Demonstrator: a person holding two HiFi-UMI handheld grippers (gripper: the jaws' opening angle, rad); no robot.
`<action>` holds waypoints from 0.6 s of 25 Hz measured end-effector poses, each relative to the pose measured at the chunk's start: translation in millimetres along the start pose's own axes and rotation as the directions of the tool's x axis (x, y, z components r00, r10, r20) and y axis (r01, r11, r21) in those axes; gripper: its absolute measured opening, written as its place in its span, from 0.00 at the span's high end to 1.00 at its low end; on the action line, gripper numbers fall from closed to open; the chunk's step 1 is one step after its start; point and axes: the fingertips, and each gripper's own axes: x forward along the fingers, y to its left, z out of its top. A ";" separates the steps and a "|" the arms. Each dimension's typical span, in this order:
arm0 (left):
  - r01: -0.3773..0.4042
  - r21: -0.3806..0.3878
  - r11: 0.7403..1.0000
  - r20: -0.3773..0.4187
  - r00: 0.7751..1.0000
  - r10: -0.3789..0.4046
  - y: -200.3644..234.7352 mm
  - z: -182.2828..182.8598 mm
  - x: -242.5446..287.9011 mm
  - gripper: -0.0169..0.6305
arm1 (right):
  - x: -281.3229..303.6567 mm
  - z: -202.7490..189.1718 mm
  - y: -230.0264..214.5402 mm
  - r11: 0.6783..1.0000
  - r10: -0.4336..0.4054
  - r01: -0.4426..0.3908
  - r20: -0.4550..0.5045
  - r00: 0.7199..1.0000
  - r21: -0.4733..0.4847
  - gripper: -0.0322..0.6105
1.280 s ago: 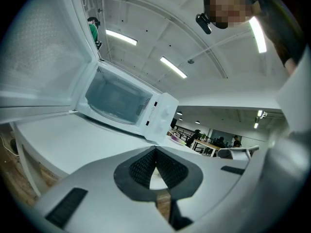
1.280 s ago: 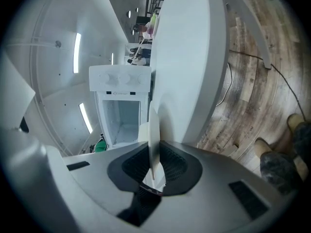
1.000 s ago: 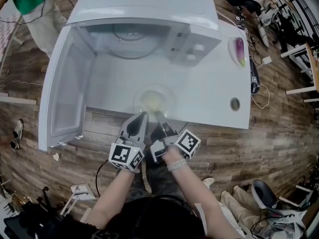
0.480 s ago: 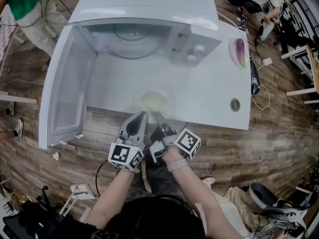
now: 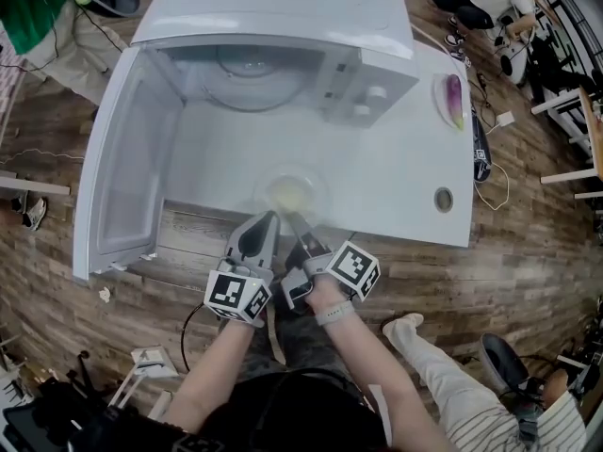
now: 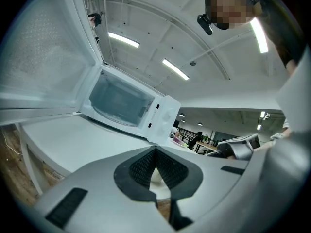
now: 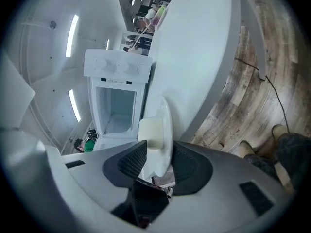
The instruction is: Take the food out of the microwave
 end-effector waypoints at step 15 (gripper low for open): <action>-0.017 -0.010 1.000 -0.007 1.000 0.017 5.0 -4.2 -2.0 0.96 | 3.8 -0.5 9.1 0.997 -0.074 0.074 -0.048 0.996 0.009 0.58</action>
